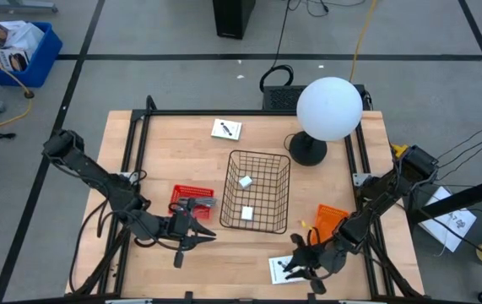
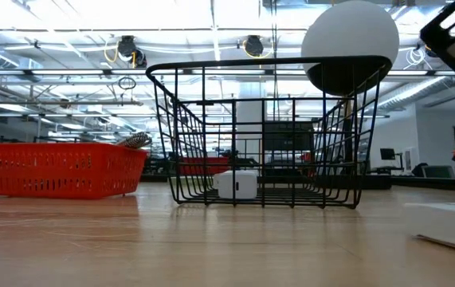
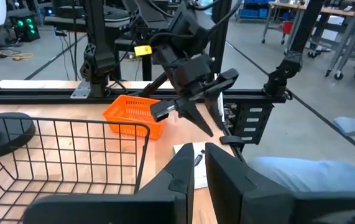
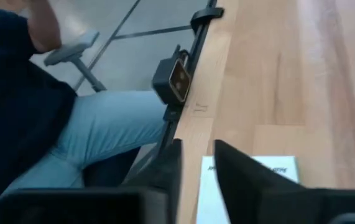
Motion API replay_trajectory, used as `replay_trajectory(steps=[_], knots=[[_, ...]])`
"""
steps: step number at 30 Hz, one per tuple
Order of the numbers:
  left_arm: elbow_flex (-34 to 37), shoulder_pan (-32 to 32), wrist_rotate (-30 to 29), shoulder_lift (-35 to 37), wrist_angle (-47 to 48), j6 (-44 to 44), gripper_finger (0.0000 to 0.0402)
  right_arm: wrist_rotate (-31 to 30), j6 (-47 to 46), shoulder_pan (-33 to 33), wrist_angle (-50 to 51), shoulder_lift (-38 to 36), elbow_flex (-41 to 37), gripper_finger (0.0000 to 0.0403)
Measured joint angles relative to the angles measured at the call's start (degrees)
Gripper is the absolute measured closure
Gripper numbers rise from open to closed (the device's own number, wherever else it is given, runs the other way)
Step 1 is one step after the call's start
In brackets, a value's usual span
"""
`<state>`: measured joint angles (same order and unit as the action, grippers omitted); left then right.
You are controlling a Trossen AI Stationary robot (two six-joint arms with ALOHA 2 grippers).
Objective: Pick and place items into bin
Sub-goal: Put the bottom card reader box into the orange basket
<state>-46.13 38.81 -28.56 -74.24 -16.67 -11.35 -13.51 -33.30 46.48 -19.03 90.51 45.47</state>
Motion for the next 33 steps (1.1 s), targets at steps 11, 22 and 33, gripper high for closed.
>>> replay_trajectory(steps=[11, 22, 33], knots=[[-0.02, -0.07, 0.00, 0.00, 0.18, -0.98, 0.0355, -0.17, -3.10, 0.55, 3.06, 0.18, 0.00, 0.0074], [-0.04, -0.36, 0.18, -1.79, 0.02, -5.98, 0.0355, 0.26, -5.61, 1.27, 2.62, 0.18, 0.00, 0.0035], [-1.81, -2.15, 11.39, -13.53, -4.11, -13.12, 0.0355, -0.06, -10.58, 2.21, 4.97, 0.18, 0.00, 0.0107]])
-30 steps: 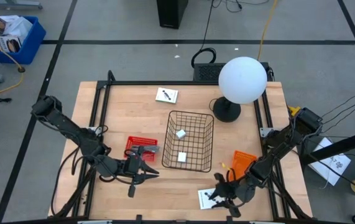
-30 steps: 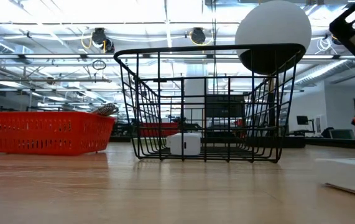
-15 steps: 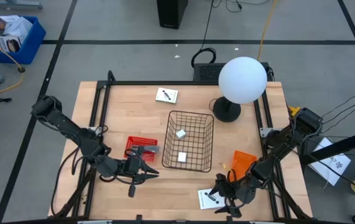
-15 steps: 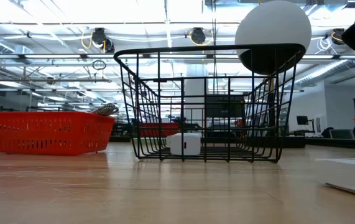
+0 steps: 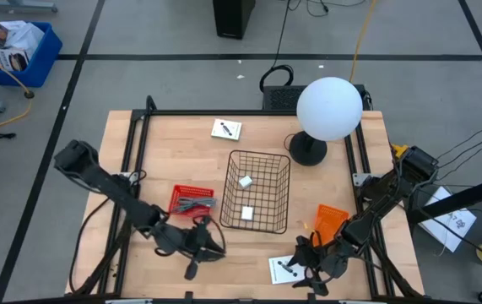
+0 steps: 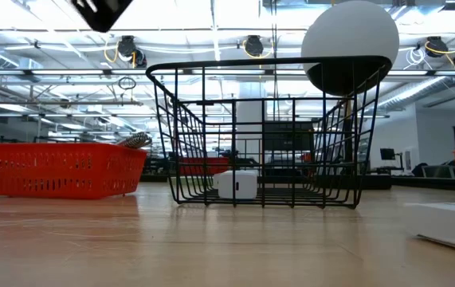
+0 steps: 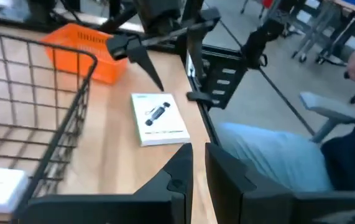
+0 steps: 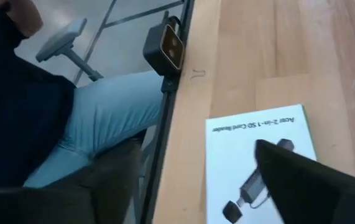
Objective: Pick and place items into bin
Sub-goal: Put the bottom card reader box into the orange basket
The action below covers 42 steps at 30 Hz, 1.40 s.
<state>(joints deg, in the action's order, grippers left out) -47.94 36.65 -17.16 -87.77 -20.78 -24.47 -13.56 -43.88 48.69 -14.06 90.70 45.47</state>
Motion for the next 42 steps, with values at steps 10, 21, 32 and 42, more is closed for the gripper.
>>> replay_trajectory(steps=[10, 21, 32, 42], knots=[[-8.07, -2.13, 11.97, -6.31, -0.59, 0.66, 0.0355, 3.23, -2.01, 1.90, -6.67, 0.90, 0.00, 0.0389], [-20.54, 7.77, -11.48, -6.86, 13.75, 6.43, 0.0398, -11.40, 2.29, 8.44, -7.26, 1.68, 1.73, 0.0402], [-32.86, 18.25, -33.93, -13.65, 30.56, 2.70, 0.0400, -31.38, -4.15, 18.18, 15.71, 5.62, 14.49, 0.0402], [-51.67, 11.73, -24.74, -31.12, 48.17, -3.22, 0.0401, -25.84, -22.62, 18.99, 42.28, 10.88, 23.39, 0.0403]])
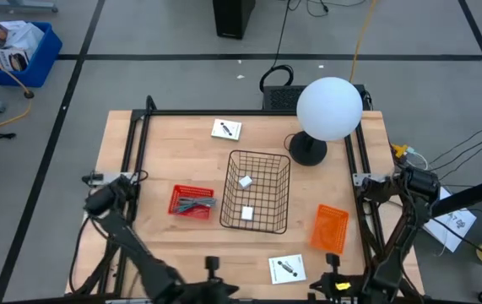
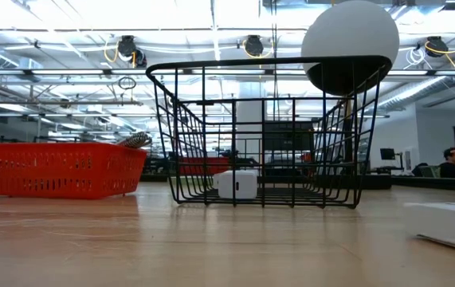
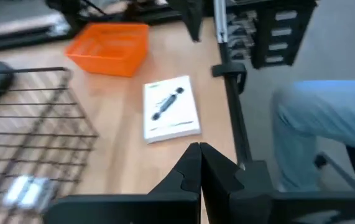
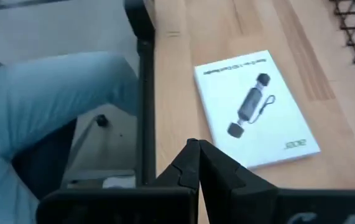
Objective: Pick and place items into bin
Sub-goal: Put the bottom card reader box into the orange basket
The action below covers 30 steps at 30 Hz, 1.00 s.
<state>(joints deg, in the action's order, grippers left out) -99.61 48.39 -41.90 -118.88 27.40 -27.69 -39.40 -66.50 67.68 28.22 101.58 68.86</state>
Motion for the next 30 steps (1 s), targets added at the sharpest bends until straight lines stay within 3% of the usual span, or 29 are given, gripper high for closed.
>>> replay_trajectory(steps=[4, 8, 12, 16, 30], knots=[[-1.93, -3.83, 8.75, -3.17, 1.17, 0.38, 0.0401, 4.39, -5.99, 0.00, 7.22, 0.04, 0.92, 0.0403], [-2.08, -7.32, 9.48, -3.33, 0.22, 1.69, 0.0401, 8.50, -12.02, -0.01, 14.24, 0.26, -0.52, 0.0403], [-2.12, -10.87, 21.16, -3.40, -0.23, -0.61, 0.0401, 10.50, -13.83, -0.18, 13.30, 0.31, -2.53, 0.0403], [-2.08, -13.58, 26.72, -3.39, 0.72, -5.32, 0.0401, 11.19, -13.86, -0.83, 12.11, 0.29, -3.59, 0.0403], [-2.08, -15.06, 33.26, -9.91, 0.70, -5.44, 0.0401, 14.04, -13.49, -3.99, 4.19, 0.26, -8.80, 0.0403]])
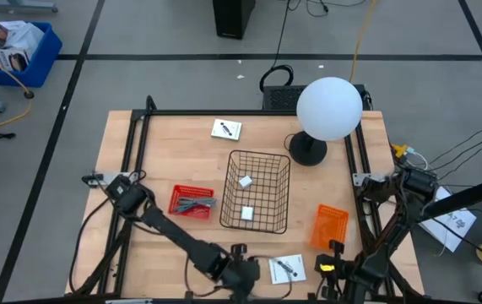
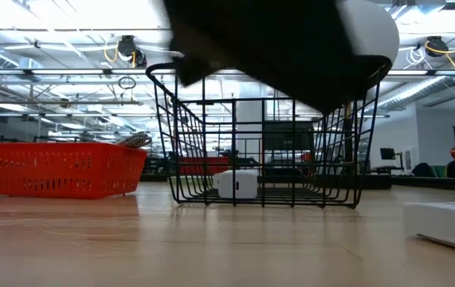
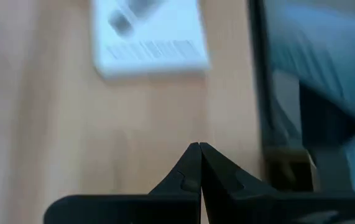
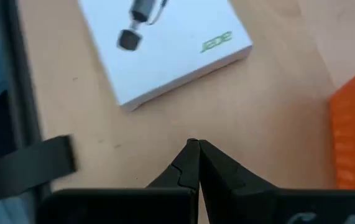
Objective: Pick and place items into bin
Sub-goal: Put the bottom card reader box into the orange basket
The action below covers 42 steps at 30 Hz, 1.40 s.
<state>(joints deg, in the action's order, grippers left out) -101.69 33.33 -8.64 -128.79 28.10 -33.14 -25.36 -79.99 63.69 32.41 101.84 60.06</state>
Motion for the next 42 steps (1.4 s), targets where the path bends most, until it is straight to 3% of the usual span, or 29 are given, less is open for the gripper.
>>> replay_trajectory(steps=[13, 19, 24, 28, 33, 42], knots=[[0.07, -4.89, 0.07, -0.22, -5.41, 7.21, 0.0401, -0.16, 5.21, -3.81, -8.21, 0.00, -3.15, 0.0403], [0.04, -5.90, 6.12, -1.42, -7.76, 7.83, 0.0401, -0.21, 7.00, -4.62, -14.96, -0.07, -5.73, 0.0403], [0.11, -5.77, 5.80, -3.83, -8.92, 7.12, 0.0401, -1.79, 7.05, -4.36, -15.35, -0.03, -5.82, 0.0403], [0.11, -5.38, 1.00, -3.80, -8.74, 7.05, 0.0400, -1.81, 7.25, -4.42, -14.44, -0.02, -5.82, 0.0403], [0.11, -5.59, -0.02, -3.40, -8.94, 7.12, 0.0400, -1.70, 5.37, -4.38, -11.23, -0.06, -5.80, 0.0403], [0.09, -6.70, -0.36, -3.30, -8.11, 8.02, 0.0399, 3.75, 5.23, -4.41, -4.70, -0.62, -5.58, 0.0403]])
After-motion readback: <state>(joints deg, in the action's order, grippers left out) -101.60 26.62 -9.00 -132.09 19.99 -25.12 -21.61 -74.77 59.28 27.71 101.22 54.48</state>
